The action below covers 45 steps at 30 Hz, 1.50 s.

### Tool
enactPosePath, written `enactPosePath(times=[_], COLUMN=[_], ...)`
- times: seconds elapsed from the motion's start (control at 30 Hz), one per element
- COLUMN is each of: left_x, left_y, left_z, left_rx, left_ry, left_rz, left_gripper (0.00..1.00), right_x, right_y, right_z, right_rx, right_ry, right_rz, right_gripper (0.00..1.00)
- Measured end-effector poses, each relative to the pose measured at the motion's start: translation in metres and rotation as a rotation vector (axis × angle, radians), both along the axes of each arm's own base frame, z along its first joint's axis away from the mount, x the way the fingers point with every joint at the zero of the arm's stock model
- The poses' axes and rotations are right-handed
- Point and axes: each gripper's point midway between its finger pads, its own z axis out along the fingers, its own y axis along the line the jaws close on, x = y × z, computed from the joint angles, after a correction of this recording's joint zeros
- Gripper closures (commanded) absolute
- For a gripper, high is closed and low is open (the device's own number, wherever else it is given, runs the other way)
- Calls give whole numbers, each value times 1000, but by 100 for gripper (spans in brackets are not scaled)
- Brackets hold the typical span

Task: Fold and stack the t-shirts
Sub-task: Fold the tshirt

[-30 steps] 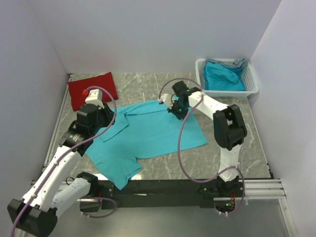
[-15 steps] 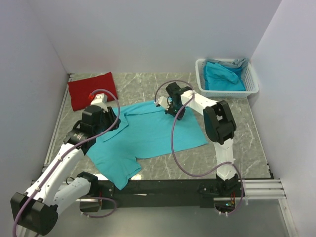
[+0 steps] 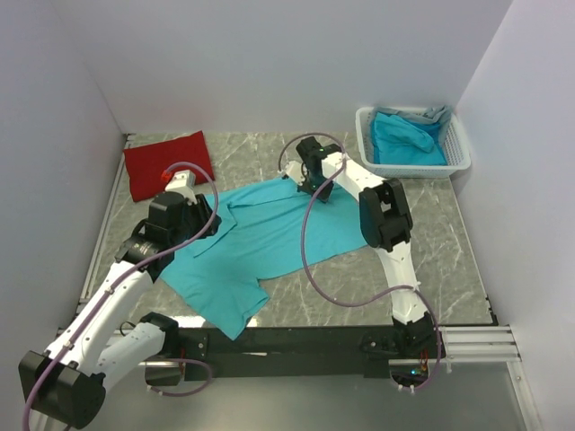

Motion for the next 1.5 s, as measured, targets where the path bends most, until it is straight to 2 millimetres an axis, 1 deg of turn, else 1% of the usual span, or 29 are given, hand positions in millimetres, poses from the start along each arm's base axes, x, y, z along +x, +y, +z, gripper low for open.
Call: enactPosePath(times=[0.13,0.23,0.3,0.33,0.4,0.43,0.5,0.63,0.7,0.73,0.87,0.9,0.97,1.07,1.13,1.2,1.27,1.3,1.37,1.4,1.43,1.5], left_x=[0,1,3,4,6,9,15,37,47,50,59,61,64,72,77,78,78,78,79,79,79,79], left_y=[-1,-2,-1,-1,-1,-1,-2,-7,-9,-10,-11,-9,-4,10,17,23,26,28,32,33,37,42], left_z=[-2,-7,-11,-15,-20,-25,-34,-45,-46,-45,-37,-35,-35,-43,-50,-57,-59,-58,-57,-57,-57,-58], left_rx=[0,2,3,4,6,10,14,13,3,1,-8,-10,-16,-24,-27,-24,-25,-26,-26,-25,-24,-21], left_ry=[7,25,42,54,72,89,127,173,179,178,155,149,149,177,200,223,230,229,226,227,227,231], left_rz=[-4,-3,6,16,27,33,43,56,54,54,57,60,71,105,125,142,150,153,162,165,173,185], left_gripper=[57,56,55,55,55,55,55,56,56,55,55,54,55,56,56,56,56,55,56,56,55,56], right_x=[21,32,32,30,18,6,-17,-51,-60,-61,-62,-59,-54,-37,-20,2,26,34,51,57,60,60], right_y=[-6,-10,-14,-15,-17,-21,-26,-31,-31,-31,-32,-33,-35,-36,-33,-28,-21,-18,-15,-14,-15,-19], right_z=[1,2,0,2,2,1,2,5,5,5,1,3,8,23,39,57,71,75,74,69,62,42], right_rx=[-5,0,6,11,21,23,34,71,90,99,152,168,194,244,281,314,343,349,347,338,321,279], right_ry=[-37,-50,-41,-40,-21,5,54,119,138,144,160,152,136,91,43,-18,-81,-101,-136,-142,-142,-123], right_rz=[-35,-52,-51,-45,-24,-19,-3,11,9,7,-40,-59,-89,-137,-161,-181,-189,-192,-199,-202,-207,-218], right_gripper=[100,99,95,89,85,82,79,78,76,74,64,61,61,62,64,68,71,75,77,78,79,81])
